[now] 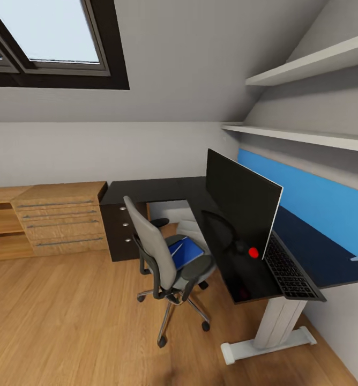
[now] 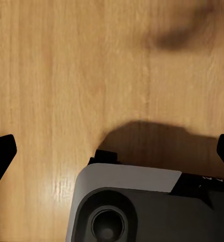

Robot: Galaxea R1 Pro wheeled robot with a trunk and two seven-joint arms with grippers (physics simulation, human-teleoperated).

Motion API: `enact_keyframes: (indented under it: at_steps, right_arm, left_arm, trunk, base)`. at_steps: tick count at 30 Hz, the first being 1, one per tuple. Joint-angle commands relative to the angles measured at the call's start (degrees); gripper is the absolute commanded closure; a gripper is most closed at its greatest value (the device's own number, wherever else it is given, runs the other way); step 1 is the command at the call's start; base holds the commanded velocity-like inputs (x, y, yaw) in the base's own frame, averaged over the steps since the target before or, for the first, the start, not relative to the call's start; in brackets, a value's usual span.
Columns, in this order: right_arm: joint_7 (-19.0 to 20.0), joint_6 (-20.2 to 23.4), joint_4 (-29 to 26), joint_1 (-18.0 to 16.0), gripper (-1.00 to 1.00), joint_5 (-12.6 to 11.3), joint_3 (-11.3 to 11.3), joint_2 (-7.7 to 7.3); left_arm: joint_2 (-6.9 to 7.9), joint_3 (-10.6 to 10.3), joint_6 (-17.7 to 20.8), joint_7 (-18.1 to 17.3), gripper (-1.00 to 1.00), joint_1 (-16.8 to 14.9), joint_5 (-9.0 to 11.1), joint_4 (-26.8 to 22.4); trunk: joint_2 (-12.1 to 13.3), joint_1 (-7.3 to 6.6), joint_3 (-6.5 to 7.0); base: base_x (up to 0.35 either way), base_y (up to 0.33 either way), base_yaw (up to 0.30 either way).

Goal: In the bedroom, organize the workspace by keeping the computer under the desk, ensuring the monitor is on the desk, placing the keyboard on the desk next to the monitor, placing the mouse on the desk next to the keyboard, moving the folder from the swivel chair onto the desk next to the mouse, stacking the notebook on top of the folder with the pen on top of the notebook, and positioning the swivel chair next to the desk.

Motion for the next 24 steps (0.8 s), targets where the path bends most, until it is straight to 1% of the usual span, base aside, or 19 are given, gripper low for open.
enact_keyframes:
  at_steps: [1,5,9,22,24]
  right_arm:
    - [-0.03,-0.17,-0.02,-0.03,-1.00,-0.05,-0.04,0.00]
    - [-0.03,-0.14,-0.16,-0.03,-1.00,-0.05,-0.03,-0.01]
    - [-0.03,-0.09,-0.09,-0.03,-1.00,-0.05,-0.03,-0.08]
    - [-0.09,-0.22,-0.18,-0.03,-1.00,-0.13,-0.10,0.17]
    - [-0.11,-0.25,-0.31,-0.03,-1.00,-0.21,-0.12,0.17]
  left_arm:
    - [0.00,-0.09,-0.09,0.08,-1.00,0.01,0.28,-0.42]
    - [0.00,0.08,-0.04,0.22,-1.00,0.01,0.33,-1.99]
    - [-0.01,0.06,-0.01,0.25,-1.00,0.01,0.35,-2.52]
    - [-0.01,-0.06,0.23,0.29,-1.00,0.01,0.44,-2.62]
    - [0.00,-0.07,0.98,0.41,-1.00,0.01,0.44,-2.62]
  trunk:
    - [-0.03,0.00,-0.05]
    - [-0.03,0.00,-0.05]
    - [-0.03,0.00,-0.05]
    - [-5.24,2.86,-2.39]
    - [-6.05,3.29,-2.74]
  base:
    - [0.000,0.000,0.004]
    - [0.000,0.000,0.001]
    - [0.000,0.000,0.000]
    - [0.000,0.000,0.000]
    - [0.000,0.000,0.205]
